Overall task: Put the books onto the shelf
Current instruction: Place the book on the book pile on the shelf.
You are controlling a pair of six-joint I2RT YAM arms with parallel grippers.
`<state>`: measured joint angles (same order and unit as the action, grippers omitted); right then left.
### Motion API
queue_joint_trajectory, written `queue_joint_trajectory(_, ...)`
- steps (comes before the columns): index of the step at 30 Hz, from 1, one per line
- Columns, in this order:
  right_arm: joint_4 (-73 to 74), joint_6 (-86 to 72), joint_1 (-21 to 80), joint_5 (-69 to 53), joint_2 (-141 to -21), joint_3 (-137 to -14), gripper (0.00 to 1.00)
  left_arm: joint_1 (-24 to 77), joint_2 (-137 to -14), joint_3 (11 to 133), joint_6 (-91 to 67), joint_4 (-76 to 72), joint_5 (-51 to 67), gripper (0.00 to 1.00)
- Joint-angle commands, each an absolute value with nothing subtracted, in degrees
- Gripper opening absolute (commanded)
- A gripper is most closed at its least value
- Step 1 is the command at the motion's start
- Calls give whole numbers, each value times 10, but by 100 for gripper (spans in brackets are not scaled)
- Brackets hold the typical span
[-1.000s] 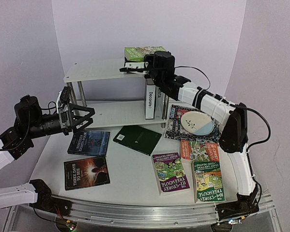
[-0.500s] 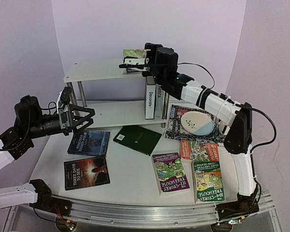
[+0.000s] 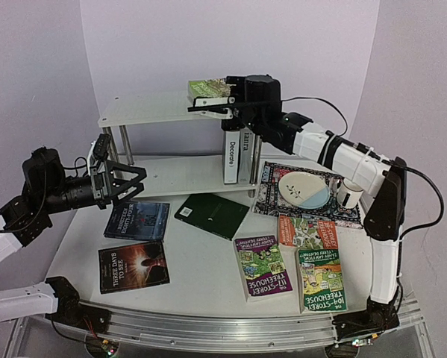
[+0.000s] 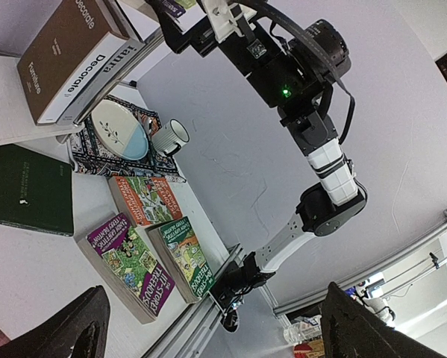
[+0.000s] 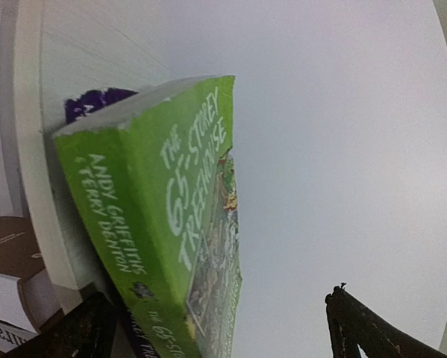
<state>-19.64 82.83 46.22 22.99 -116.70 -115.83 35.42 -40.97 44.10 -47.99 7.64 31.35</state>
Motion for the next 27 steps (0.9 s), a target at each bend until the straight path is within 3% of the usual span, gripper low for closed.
queue_joint_trajectory(1,-152,747,468,195,-1126,-1164,98,352,-414,439,-476,73,318,100)
queue_joint_trajectory(9,-58,645,467,188,-1144,-1237,98,353,-434,472,-449,76,276,99)
queue_joint_trajectory(17,-47,564,459,139,-1121,-1221,98,353,-463,496,-434,80,269,99)
queue_joint_trajectory(27,-47,544,458,141,-1175,-1299,98,353,-449,480,-442,80,270,99)
